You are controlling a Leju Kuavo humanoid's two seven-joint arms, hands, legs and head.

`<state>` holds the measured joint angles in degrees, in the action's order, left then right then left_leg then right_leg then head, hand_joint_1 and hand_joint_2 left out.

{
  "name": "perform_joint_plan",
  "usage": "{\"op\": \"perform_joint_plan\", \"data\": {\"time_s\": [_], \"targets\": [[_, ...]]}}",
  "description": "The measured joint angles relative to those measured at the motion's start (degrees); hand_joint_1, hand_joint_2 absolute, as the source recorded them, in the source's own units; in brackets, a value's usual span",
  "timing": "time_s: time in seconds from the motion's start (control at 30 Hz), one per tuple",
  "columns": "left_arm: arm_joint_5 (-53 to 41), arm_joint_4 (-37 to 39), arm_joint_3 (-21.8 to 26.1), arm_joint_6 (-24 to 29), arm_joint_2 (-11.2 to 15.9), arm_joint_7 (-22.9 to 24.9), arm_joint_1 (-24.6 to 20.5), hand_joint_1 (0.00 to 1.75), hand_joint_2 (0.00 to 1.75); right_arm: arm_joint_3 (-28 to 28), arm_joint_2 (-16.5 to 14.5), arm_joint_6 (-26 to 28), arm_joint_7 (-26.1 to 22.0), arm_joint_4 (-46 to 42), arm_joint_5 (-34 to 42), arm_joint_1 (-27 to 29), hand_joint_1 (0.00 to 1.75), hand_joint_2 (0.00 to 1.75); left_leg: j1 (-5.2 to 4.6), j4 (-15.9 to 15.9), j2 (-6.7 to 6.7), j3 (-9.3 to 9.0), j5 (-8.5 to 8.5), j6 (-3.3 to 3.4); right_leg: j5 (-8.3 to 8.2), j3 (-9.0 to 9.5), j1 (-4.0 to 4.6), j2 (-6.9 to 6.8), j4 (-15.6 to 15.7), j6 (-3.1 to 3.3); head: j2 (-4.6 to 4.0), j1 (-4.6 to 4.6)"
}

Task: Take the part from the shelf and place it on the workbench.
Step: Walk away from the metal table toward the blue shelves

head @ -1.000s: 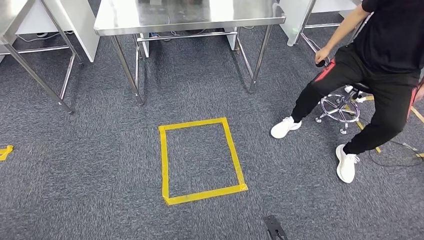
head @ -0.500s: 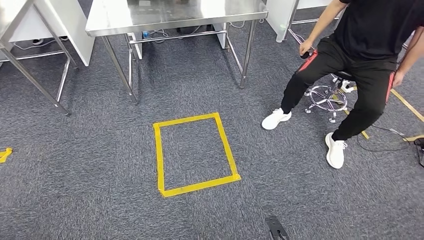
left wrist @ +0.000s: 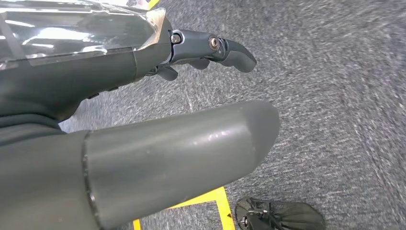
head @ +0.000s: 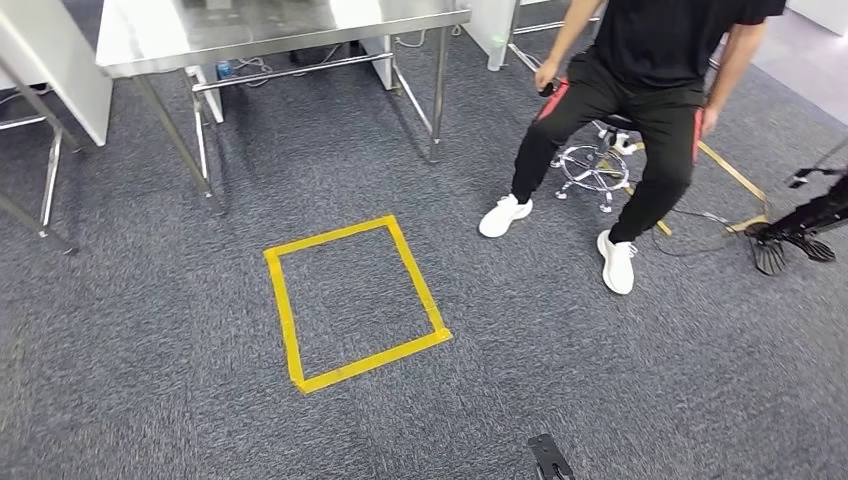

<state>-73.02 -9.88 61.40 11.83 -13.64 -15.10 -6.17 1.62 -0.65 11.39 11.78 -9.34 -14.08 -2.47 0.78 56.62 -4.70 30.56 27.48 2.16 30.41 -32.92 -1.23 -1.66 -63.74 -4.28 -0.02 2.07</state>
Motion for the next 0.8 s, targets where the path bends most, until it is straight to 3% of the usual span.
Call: {"op": "perform_joint_plan", "data": {"time_s": [0.07,0.1,0.17,0.2,0.27,0.33,0.37,0.4,0.43,0.47,0.53,0.6,0.63,0.67,0.73,0.8], "targets": [[0.0,0.01,0.0,0.01,-0.01,0.0,-0.03,0.0,0.0,0.0,0.04,0.0,-0.02,-0.01,-0.03,-0.26,0.0,0.0,-0.35,0.16,-1.2,-0.07,-0.02,-0.49,-1.72,3.42,0.28,-2.24,6.29,0.18,0.0,-0.1],[0.0,0.01,0.0,0.02,0.0,0.0,-0.07,0.0,0.0,0.0,0.05,0.0,-0.04,-0.01,-0.05,-0.28,0.0,0.0,-0.53,0.23,-1.75,-0.07,-0.05,-0.78,-1.95,3.75,0.46,-2.62,7.36,0.6,0.0,-0.19],[0.0,0.01,0.0,0.05,-0.02,-0.01,-0.17,0.0,0.0,0.0,0.09,0.0,-0.09,0.01,-0.14,-0.02,0.0,0.0,-0.55,0.3,-2.72,-0.07,-0.1,-1.34,-2.27,3.26,0.51,-1.43,7.42,1.49,0.0,-0.36],[0.0,0.02,0.0,0.07,-0.03,-0.01,-0.23,0.0,0.0,0.0,0.06,0.0,-0.09,0.01,-0.16,0.15,0.0,0.0,-0.39,0.67,-2.2,0.07,0.32,-1.67,-2.45,3.09,0.31,-0.84,7.46,1.85,0.0,-0.37],[0.0,0.02,0.0,0.1,-0.06,-0.04,-0.21,0.0,0.0,-0.01,0.03,0.02,-0.09,0.01,-0.18,0.12,0.0,0.0,-0.01,4.02,0.78,1.5,3.01,-2.25,-3.02,2.96,-0.12,0.42,7.59,2.79,0.0,-0.39],[0.0,0.03,0.01,0.11,-0.04,-0.07,-0.03,0.0,0.0,-0.02,0.02,0.04,-0.09,0.01,-0.19,-0.1,0.0,0.0,0.16,11.29,3.85,4.63,7.14,-2.51,-3.47,2.53,-0.1,1.74,7.56,3.49,0.0,-0.43],[0.0,0.03,0.01,0.12,-0.03,-0.07,0.07,0.0,0.0,-0.02,0.02,0.04,-0.09,0.02,-0.2,-0.11,0.0,0.0,0.16,14.61,4.38,6.08,8.43,-2.56,-3.59,2.37,-0.02,2.46,7.55,3.65,0.0,-0.43],[0.0,0.03,0.02,0.13,-0.02,-0.07,0.15,0.0,0.0,-0.02,0.01,0.04,-0.09,0.02,-0.2,-0.05,0.0,0.0,0.18,16.39,4.6,6.85,8.64,-2.58,-3.66,2.27,0.05,3.23,7.51,3.73,0.0,-0.43],[0.0,0.03,0.02,0.13,-0.02,-0.07,0.18,0.0,0.0,-0.02,0.01,0.04,-0.09,0.03,-0.2,0.05,0.0,0.0,0.22,16.03,4.73,6.61,7.69,-2.54,-3.7,2.24,0.09,4.01,7.43,3.75,0.0,-0.43],[0.0,0.03,0.02,0.14,0.0,-0.07,0.18,0.0,0.0,-0.02,0.0,0.04,-0.09,0.03,-0.2,0.13,0.0,0.0,0.31,13.59,5.0,5.4,5.86,-2.46,-3.71,2.24,0.08,4.81,7.31,3.72,0.0,-0.43],[0.05,0.03,0.02,0.17,0.06,-0.06,0.18,0.0,0.0,-0.02,-0.07,0.04,-0.09,0.03,-0.24,0.07,0.0,0.0,0.64,6.41,7.46,1.95,2.17,-2.17,-3.68,2.01,0.22,6.39,6.83,3.54,0.0,-0.42],[0.18,0.04,0.01,0.2,0.1,-0.05,0.18,0.0,0.0,-0.02,-0.11,0.03,-0.13,0.03,-0.32,-0.15,0.0,0.0,0.77,2.27,9.69,0.26,1.12,-1.95,-3.8,1.23,0.33,7.74,6.33,2.91,0.0,-0.38],[0.25,0.05,0.01,0.22,0.1,-0.04,0.17,0.0,0.0,-0.02,-0.11,0.03,-0.14,0.03,-0.37,-0.17,0.0,0.0,0.64,1.82,9.82,0.21,1.28,-1.79,-3.99,0.77,0.28,8.37,6.26,2.42,0.0,-0.37],[0.27,0.07,0.01,0.26,0.07,-0.04,0.16,0.0,0.0,-0.02,-0.06,0.02,-0.15,0.04,-0.41,-0.06,0.0,0.0,0.55,1.56,9.13,0.27,1.2,-1.48,-4.26,0.26,0.16,9.04,6.37,1.93,0.0,-0.35],[0.27,0.07,0.02,0.48,0.02,-0.02,0.18,0.0,0.0,-0.01,-0.04,0.01,-0.09,0.07,-0.57,0.28,0.0,0.0,0.51,0.98,7.62,0.25,0.64,-0.57,-3.93,-0.82,0.12,7.7,5.48,1.36,0.0,-0.24],[0.26,0.09,0.02,0.77,0.01,0.08,0.3,0.0,0.0,0.02,-0.08,-0.02,-0.02,0.08,-0.83,0.21,0.0,0.0,0.45,0.57,5.81,0.26,0.25,0.11,-1.45,-3.27,0.25,4.3,0.58,1.48,0.0,0.01]]}}
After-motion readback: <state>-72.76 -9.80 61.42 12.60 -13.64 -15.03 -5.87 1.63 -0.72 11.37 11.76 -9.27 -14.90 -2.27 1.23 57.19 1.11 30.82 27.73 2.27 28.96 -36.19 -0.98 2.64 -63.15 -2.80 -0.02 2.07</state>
